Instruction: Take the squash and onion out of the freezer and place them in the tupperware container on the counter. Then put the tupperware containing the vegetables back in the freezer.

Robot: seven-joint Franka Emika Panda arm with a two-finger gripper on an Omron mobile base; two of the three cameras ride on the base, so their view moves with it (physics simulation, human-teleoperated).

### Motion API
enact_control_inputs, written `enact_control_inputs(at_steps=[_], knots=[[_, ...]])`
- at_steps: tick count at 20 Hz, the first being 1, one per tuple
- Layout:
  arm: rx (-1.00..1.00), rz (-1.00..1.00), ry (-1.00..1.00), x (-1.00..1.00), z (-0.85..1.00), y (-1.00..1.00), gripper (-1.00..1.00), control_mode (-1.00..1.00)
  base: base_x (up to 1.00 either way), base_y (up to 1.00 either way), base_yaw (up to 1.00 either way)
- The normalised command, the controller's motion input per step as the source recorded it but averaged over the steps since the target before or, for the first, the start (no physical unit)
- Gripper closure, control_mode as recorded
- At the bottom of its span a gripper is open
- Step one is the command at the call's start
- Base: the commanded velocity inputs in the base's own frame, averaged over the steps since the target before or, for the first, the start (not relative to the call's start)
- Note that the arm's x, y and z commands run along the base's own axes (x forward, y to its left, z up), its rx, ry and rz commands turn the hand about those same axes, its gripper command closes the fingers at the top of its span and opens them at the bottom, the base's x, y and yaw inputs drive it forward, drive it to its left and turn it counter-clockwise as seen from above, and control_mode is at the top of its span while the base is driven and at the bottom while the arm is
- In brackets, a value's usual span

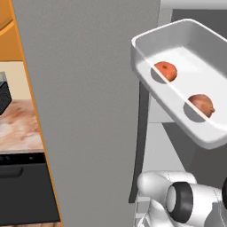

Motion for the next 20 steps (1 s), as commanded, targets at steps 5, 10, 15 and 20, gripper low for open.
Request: enact_control_inputs(at_steps=[5,10,15,20], knots=[[0.09,-0.48,0.0,0.3,0.0,0.13,1.0,-1.0,0.0,0.0,0.0],[0.15,-0.38,0.0,0.46,-0.02,0.0,1.0,-1.0,0.0,0.0,0.0],[0.15,-0.21,-0.03,0.55,-0.25,0.0,1.0,-1.0,0.0,0.0,0.0],[0.1,-0.14,-0.14,0.52,-0.2,0.0,1.0,-1.0,0.0,0.0,0.0]])
